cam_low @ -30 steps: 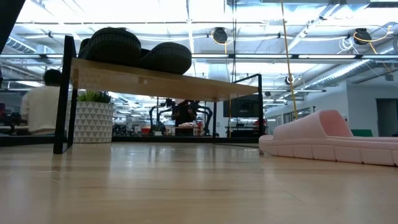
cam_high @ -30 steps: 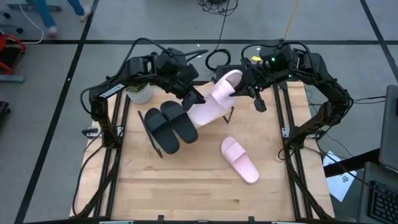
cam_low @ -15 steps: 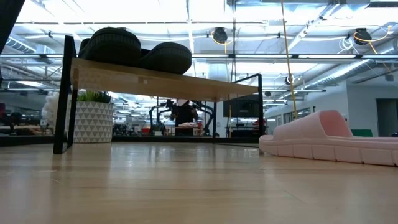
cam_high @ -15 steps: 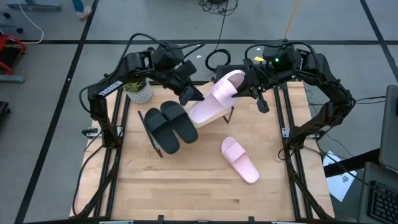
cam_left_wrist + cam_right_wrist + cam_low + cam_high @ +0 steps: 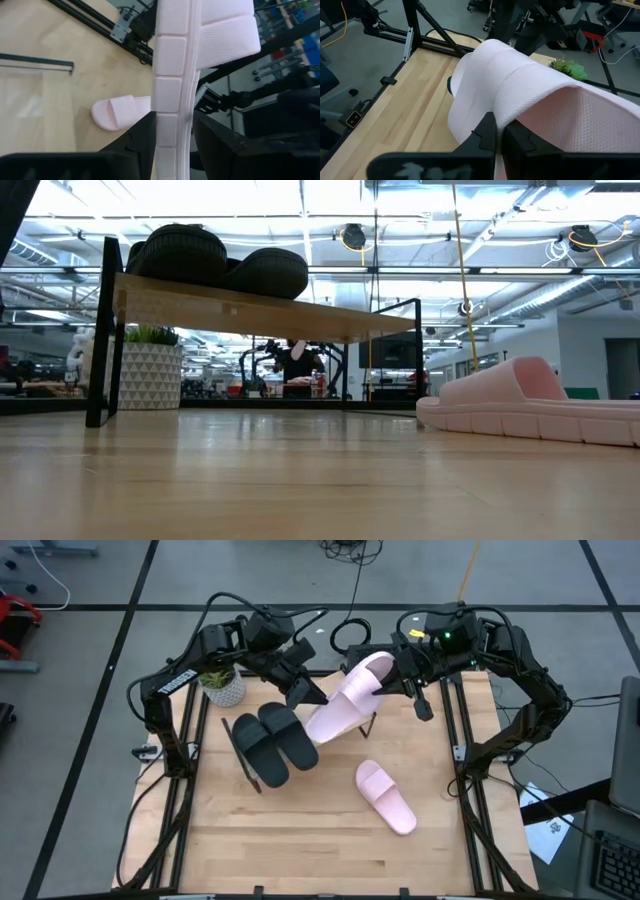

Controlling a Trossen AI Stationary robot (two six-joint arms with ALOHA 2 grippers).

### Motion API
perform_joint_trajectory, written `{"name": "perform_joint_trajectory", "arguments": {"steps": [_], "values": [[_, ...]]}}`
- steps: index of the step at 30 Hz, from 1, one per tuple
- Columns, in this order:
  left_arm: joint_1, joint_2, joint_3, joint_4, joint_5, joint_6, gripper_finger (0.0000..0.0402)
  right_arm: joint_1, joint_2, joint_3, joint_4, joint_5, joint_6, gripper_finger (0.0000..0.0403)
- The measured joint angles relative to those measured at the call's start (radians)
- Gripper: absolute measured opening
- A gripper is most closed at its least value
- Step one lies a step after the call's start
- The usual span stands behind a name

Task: Pick and place slides into the shelf
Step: Put the top pink slide on the shelf

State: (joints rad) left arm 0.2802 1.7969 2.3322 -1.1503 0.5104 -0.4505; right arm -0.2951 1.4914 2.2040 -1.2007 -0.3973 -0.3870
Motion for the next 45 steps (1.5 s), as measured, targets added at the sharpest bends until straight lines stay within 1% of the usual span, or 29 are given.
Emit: {"name": "perform_joint_trajectory", "arguments": {"steps": [4,12,14,20,23,31,45], "values": [[-0.003,0.000,0.000,0.001,0.045,-0.034,0.0134,0.000,0.000,0.000,0.005,0.000,0.000,0.0000],[-0.024,0.000,0.000,0.004,0.047,-0.024,0.0134,0.000,0.000,0.000,0.007,0.000,0.004,0.0000],[-0.023,0.000,0.000,-0.002,0.029,-0.014,0.0134,0.000,0.000,0.000,0.007,0.000,0.006,0.0000],[-0.019,0.000,0.000,0.000,-0.103,0.012,0.0134,0.000,0.000,0.000,-0.007,0.004,0.024,0.0000],[-0.020,0.000,0.000,0.000,-0.146,0.027,0.0134,0.000,0.001,0.000,-0.008,0.005,0.027,0.0000],[-0.029,0.000,0.000,0.002,-0.200,0.086,0.0134,0.000,0.001,0.000,-0.008,0.005,0.027,0.0000],[-0.021,0.000,0.000,0.002,-0.199,0.076,0.0134,0.000,0.001,0.000,-0.008,0.002,0.027,0.0000]]}}
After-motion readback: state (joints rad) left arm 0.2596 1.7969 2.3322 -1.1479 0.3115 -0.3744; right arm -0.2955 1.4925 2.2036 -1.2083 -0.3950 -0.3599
